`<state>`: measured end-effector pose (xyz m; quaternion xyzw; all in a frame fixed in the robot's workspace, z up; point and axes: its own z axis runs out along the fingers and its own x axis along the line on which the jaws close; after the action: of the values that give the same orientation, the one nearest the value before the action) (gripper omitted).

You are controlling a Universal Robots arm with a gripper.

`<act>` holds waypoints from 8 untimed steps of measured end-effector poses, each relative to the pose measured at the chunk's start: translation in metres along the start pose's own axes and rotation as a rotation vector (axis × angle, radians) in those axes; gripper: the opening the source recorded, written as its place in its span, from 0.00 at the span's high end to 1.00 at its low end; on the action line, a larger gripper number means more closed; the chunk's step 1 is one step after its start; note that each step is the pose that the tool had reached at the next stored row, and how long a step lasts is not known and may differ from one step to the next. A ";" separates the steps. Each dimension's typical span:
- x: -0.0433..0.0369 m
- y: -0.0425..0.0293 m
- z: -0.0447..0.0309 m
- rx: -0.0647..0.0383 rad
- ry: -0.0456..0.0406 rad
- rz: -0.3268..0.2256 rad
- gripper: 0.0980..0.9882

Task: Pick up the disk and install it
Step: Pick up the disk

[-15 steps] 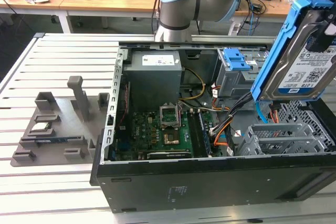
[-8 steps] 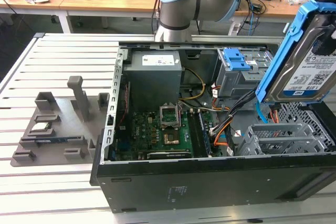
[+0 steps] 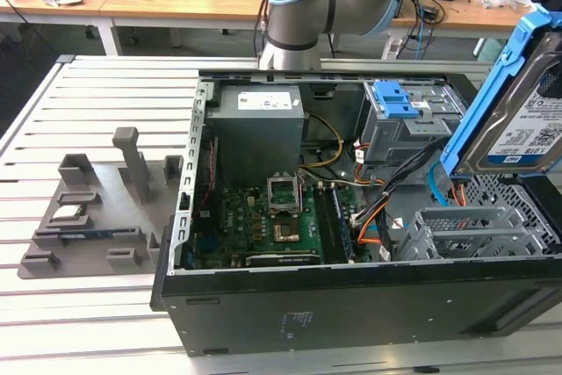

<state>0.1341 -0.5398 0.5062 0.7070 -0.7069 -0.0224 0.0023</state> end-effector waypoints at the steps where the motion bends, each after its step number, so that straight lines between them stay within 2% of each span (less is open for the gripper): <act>1: 0.0001 -0.0005 0.0005 0.000 0.0000 0.000 0.70; 8: 0.0002 -0.0048 0.0031 0.000 0.0000 0.000 0.70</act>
<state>0.1387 -0.5399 0.5030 0.7070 -0.7069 -0.0224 0.0024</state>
